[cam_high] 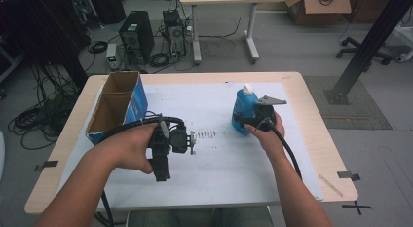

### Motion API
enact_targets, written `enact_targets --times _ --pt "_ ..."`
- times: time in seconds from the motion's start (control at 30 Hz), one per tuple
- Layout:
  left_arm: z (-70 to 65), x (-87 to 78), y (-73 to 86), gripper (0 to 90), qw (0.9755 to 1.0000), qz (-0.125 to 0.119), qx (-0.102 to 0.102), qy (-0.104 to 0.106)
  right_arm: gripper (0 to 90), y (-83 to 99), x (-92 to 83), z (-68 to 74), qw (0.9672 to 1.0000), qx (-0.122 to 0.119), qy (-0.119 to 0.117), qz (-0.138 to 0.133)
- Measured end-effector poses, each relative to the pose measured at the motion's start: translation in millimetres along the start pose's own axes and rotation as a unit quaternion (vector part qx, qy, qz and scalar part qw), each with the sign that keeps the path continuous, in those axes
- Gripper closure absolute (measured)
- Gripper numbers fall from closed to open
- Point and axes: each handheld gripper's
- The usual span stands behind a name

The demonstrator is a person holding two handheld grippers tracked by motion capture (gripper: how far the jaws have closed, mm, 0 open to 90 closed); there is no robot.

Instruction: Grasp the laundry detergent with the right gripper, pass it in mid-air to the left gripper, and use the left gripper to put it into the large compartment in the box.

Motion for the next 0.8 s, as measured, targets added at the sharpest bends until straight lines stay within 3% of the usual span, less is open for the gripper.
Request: enact_targets --times 0.8 --pt "1.4 0.7 -0.3 0.2 1.0000 0.002 0.001 -0.001 41.6 3.4 2.9 -0.6 0.9999 -0.010 0.006 -0.012"
Point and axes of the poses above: each handheld gripper's, and its own axes: x roughly forward along the jaws, y roughly out of its underside, z roughly to its left, and after that the axes turned 4 degrees about -y, right-handed
